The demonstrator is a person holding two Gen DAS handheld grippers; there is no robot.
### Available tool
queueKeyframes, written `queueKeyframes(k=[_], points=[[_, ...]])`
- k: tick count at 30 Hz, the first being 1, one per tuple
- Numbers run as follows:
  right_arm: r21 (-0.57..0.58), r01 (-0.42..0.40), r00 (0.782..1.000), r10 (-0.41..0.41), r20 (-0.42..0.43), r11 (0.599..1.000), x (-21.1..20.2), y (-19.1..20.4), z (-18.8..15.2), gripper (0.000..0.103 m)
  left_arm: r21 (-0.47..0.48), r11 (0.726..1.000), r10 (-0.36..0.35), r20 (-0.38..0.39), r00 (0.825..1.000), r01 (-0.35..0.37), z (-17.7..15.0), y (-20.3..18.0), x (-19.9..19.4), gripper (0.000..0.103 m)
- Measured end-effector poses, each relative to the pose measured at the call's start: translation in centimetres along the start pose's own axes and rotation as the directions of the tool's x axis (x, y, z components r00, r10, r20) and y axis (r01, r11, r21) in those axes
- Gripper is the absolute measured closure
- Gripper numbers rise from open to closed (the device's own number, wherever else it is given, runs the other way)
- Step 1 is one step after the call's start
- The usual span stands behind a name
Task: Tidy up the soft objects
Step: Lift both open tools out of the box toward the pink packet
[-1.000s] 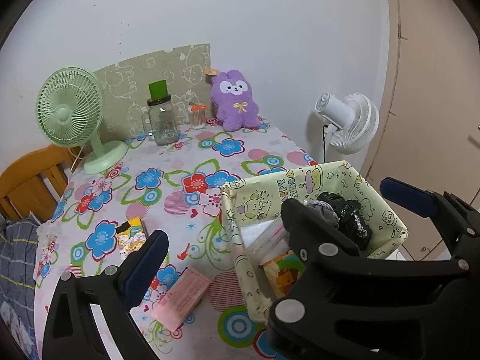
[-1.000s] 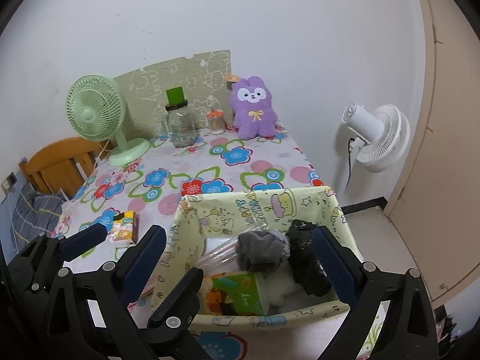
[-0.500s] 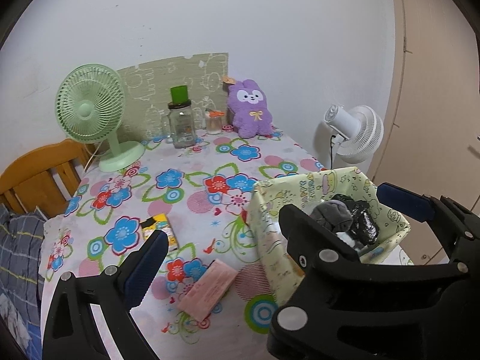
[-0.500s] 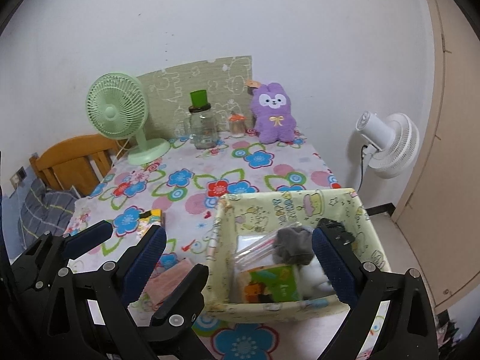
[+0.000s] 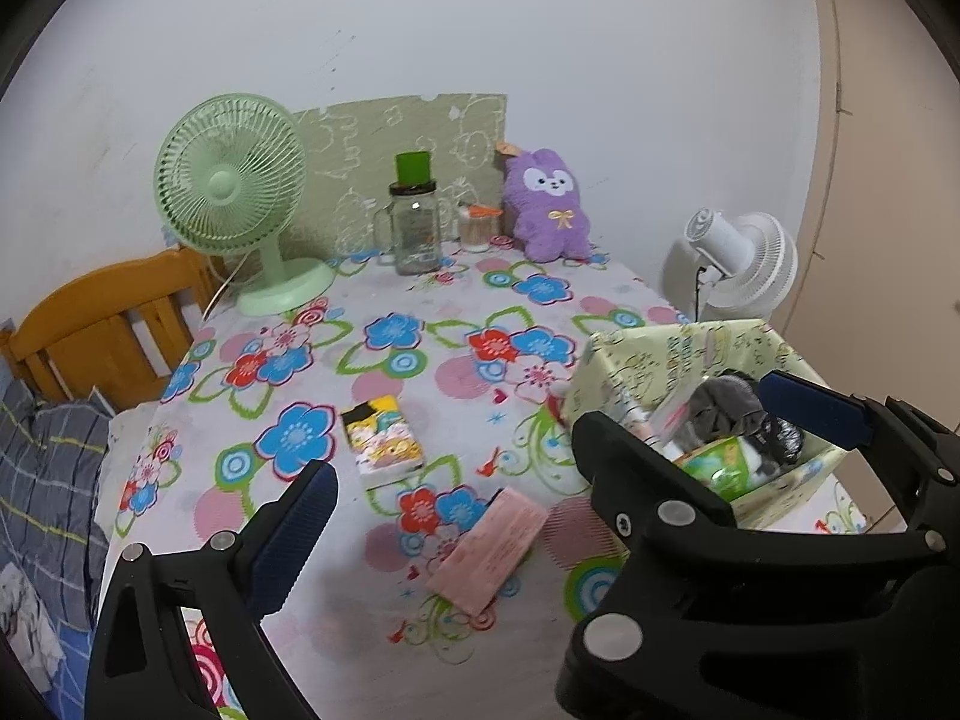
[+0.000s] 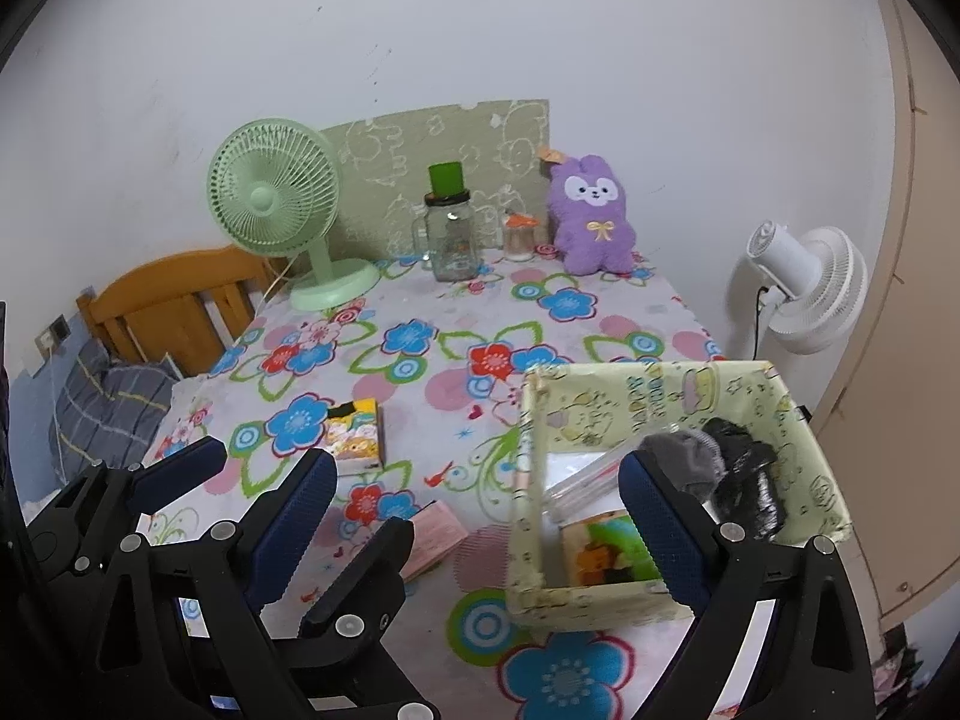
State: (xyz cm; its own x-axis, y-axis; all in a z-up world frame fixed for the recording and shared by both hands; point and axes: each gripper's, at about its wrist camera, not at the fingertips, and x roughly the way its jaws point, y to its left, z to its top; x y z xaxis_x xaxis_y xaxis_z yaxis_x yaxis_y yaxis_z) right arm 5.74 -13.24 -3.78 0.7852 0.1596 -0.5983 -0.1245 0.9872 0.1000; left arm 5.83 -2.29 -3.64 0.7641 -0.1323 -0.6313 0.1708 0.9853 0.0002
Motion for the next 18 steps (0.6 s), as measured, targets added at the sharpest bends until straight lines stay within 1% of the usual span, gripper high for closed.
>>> queueKeyframes(k=[4,14,18], points=[[-0.001,-0.019,1.0,0.019,-0.023,1.0,0.9,1.1,-0.7,0.011,-0.01,1.0,0.017,-0.021,1.0,-0.017,-0.7,1.1,0.5,0.003],[0.012,-0.041,0.996,0.042,-0.076,0.999,3.1,3.2,-2.2,0.011,-0.021,0.998,0.053,-0.062,0.997,-0.055,-2.5,3.6,1.7,0.004],[0.012,-0.051,0.996,0.052,-0.076,0.999,3.8,4.1,-2.8,0.014,-0.021,0.996,0.079,-0.074,0.994,-0.081,-3.1,4.7,2.2,0.004]])
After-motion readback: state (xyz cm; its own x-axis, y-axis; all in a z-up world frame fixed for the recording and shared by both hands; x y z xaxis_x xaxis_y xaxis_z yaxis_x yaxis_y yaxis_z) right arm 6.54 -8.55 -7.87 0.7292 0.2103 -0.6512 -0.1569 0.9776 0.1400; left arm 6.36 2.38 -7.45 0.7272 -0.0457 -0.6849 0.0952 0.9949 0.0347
